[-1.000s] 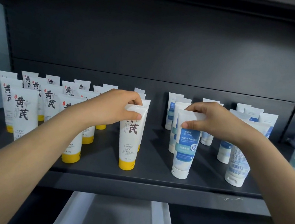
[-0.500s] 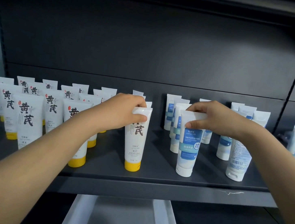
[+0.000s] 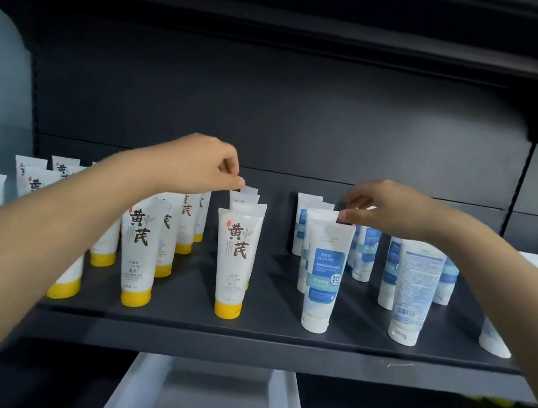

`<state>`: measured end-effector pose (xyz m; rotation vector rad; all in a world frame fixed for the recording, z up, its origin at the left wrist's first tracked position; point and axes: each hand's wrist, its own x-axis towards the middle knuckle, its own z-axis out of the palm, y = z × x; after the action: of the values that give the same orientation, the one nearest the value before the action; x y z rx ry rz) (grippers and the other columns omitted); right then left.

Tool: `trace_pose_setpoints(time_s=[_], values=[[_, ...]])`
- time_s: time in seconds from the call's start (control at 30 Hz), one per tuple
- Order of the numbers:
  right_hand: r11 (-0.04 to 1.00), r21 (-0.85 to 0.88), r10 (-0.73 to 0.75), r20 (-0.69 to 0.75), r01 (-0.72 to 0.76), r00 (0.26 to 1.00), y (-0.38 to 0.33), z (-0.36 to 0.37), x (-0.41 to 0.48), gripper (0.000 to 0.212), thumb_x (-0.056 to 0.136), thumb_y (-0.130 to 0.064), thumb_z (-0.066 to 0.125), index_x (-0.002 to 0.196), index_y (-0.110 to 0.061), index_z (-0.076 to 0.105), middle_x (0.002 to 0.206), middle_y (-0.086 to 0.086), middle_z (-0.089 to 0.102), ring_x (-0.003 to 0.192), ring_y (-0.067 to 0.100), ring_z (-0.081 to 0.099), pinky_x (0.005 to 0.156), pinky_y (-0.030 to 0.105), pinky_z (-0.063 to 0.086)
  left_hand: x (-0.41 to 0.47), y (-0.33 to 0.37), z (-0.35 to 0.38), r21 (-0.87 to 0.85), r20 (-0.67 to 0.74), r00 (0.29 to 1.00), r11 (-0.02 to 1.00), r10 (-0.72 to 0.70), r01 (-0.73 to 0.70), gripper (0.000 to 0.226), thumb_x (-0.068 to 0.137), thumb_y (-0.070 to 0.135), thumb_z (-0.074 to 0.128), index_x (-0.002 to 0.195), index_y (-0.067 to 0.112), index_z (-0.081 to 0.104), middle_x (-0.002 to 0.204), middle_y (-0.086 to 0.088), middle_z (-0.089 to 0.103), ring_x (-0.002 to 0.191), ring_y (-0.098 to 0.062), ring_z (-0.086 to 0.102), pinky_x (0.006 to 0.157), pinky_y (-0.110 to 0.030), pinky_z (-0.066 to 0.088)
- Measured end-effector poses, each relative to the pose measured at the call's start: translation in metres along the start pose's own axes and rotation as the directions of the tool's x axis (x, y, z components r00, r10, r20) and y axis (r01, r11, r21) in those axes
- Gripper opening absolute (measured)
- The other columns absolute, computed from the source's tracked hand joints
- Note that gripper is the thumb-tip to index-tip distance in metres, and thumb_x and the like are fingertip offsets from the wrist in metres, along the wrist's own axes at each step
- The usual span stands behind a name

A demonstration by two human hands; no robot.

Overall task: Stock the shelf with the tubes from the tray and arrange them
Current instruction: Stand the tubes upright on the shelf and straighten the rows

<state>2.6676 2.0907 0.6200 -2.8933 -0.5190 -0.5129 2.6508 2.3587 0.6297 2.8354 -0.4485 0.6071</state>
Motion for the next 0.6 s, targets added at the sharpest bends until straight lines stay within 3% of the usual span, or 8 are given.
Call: trace_pose_setpoints(time_s=[0.1,0.2,0.33,0.53,0.6], values=[[0.988,-0.156,-0.013,0.015,0.015,1.000,-0.003,-0.012,0.007,0.042,0.090,-0.041,0.053,0.112,-0.006,0.060,0.116,0.009,0.064,0.105,0.027,0.057,0.090,0.037,0.047,0.008,0.017,-0.014,0.132,0.025,0.999,0.991,-0.029,0.026,0.034,0.091,0.040,0.051,0.110,0.014,0.062,0.109,-0.001,0.063,0.105,-0.017,0.056,0.089,-0.032,0.046],[0.969,-0.245,-0.004,0.054,0.017,0.999,-0.001,-0.018,0.014,0.048,0.092,-0.042,0.050,0.123,-0.005,0.052,0.122,0.012,0.057,0.111,0.030,0.054,0.091,0.038,0.045,0.021,0.030,-0.016,0.209,0.020,0.998,0.977,-0.051,0.046,0.039,0.092,0.040,0.048,0.110,0.007,0.061,0.108,-0.006,0.064,0.103,-0.022,0.057,0.092,-0.037,0.048],[0.969,-0.247,0.008,0.075,0.011,0.997,0.004,-0.019,0.024,0.047,0.091,-0.042,0.051,0.119,-0.005,0.052,0.121,0.012,0.057,0.109,0.030,0.053,0.082,0.031,0.043,0.033,0.038,-0.009,0.256,0.020,0.997,0.964,-0.077,0.070,0.041,0.092,0.039,0.048,0.104,0.002,0.062,0.103,-0.013,0.064,0.096,-0.029,0.061,0.087,-0.043,0.051],[0.978,-0.206,-0.020,0.074,0.035,0.997,0.008,-0.003,0.050,0.028,0.090,-0.036,0.053,0.093,-0.009,0.051,0.094,0.007,0.055,0.088,0.027,0.053,0.070,0.030,0.042,0.055,0.037,0.007,0.268,0.075,0.994,0.962,-0.081,0.058,0.042,0.092,0.037,0.047,0.108,0.000,0.061,0.108,-0.014,0.063,0.102,-0.029,0.058,0.090,-0.042,0.050],[0.977,-0.207,-0.032,0.068,0.046,0.997,0.010,0.001,0.061,0.030,0.090,-0.035,0.051,0.099,-0.006,0.053,0.095,0.006,0.054,0.088,0.026,0.051,0.070,0.030,0.042,0.065,0.032,0.012,0.289,0.083,0.994,0.957,-0.066,0.039,0.040,0.092,0.036,0.048,0.109,0.002,0.060,0.108,-0.013,0.061,0.102,-0.027,0.058,0.090,-0.042,0.050]])
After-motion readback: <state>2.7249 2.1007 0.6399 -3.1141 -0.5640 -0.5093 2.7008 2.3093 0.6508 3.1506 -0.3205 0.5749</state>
